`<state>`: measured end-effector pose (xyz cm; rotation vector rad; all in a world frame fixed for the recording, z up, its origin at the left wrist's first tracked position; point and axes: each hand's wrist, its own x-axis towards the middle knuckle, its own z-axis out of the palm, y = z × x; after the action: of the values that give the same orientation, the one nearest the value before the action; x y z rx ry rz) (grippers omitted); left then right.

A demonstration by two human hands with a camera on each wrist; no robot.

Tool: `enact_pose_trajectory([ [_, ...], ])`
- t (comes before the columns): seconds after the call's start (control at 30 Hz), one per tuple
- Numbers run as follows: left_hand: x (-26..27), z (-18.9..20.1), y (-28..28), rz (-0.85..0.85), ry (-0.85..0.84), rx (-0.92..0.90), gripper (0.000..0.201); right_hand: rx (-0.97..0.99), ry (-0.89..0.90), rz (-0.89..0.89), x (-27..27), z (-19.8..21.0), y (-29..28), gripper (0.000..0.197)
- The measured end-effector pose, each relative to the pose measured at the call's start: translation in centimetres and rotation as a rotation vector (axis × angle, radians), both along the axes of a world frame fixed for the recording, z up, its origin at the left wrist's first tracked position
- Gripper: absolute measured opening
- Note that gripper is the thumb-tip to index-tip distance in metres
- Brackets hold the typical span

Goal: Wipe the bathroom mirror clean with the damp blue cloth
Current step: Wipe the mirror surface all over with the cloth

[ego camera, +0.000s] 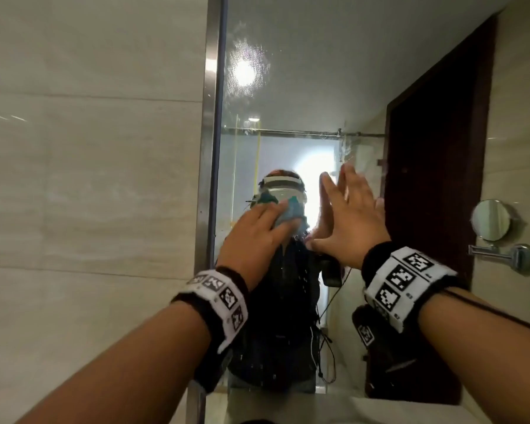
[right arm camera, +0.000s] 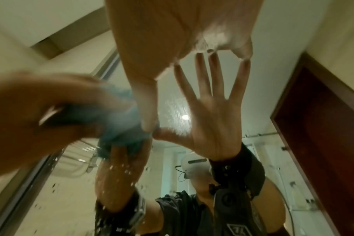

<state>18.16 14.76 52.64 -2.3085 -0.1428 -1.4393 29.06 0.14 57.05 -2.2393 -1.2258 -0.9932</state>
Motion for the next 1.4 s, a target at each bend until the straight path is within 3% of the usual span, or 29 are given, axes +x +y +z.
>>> enact_pose_trajectory([
  [0.07, -0.9, -2.7, 0.6, -0.006, 0.139, 0.054, 0.066, -0.018, 0.035, -0.028, 0.2, -0.4, 0.8, 0.125],
  [0.13, -1.9, -1.0, 0.9, 0.001, 0.209, 0.148, 0.059, -0.014, 0.043, -0.027, 0.3, -0.5, 0.8, 0.129],
  [0.27, -3.4, 5.9, 1.5, 0.106, -0.076, -0.065, 0.047, -0.022, 0.046, -0.023, 0.0, -0.4, 0.4, 0.131],
  [0.33, -4.0, 7.2, 2.4, 0.135, -0.140, -0.106, 0.049, -0.019, 0.042, -0.026, 0.0, -0.5, 0.5, 0.131],
  [0.4, -4.0, 4.8, 2.9, 0.128, -0.090, -0.050, 0.046, -0.017, 0.040, -0.031, 0.1, -0.5, 0.5, 0.131],
  [0.5, -5.2, -1.8, 3.0, 0.136, 0.081, -0.074, 0.041, -0.008, 0.042, -0.035, 0.1, -0.5, 0.5, 0.131],
  [0.57, -6.2, -4.2, 3.2, 0.119, 0.157, -0.034, 0.066, -0.012, 0.049, -0.041, -0.1, -0.5, 0.5, 0.131],
  [0.67, -6.7, -2.3, 4.2, 0.161, 0.227, 0.041, 0.070, -0.005, 0.044, -0.043, -0.2, -0.5, 0.6, 0.132],
  [0.83, -5.6, 3.1, 2.5, 0.053, -0.047, -0.129, 0.043, -0.006, 0.045, -0.043, -0.1, -0.6, 0.6, 0.132],
  [0.93, -4.2, 0.3, 1.9, -0.007, -0.153, -0.194, 0.044, 0.003, 0.035, -0.037, 0.1, -0.7, 0.6, 0.131],
  [1.07, -4.0, -6.2, 0.8, 0.018, 0.130, -0.094, 0.054, 0.008, 0.033, -0.027, 0.2, -0.7, 0.6, 0.130],
  [1.17, -4.4, -7.3, 0.1, 0.064, 0.254, -0.097, 0.056, -0.007, 0.028, -0.033, -0.1, -1.3, 0.7, 0.122],
  [1.27, -4.8, -6.6, -0.9, -0.049, 0.248, -0.267, 0.050, -0.089, 0.035, 0.122, -0.9, -3.3, 0.0, 0.103],
  [1.4, -4.8, -5.5, -2.7, -0.343, 0.184, -0.481, 0.046, -0.166, 0.233, 0.656, -2.6, -6.2, -0.5, 0.074],
])
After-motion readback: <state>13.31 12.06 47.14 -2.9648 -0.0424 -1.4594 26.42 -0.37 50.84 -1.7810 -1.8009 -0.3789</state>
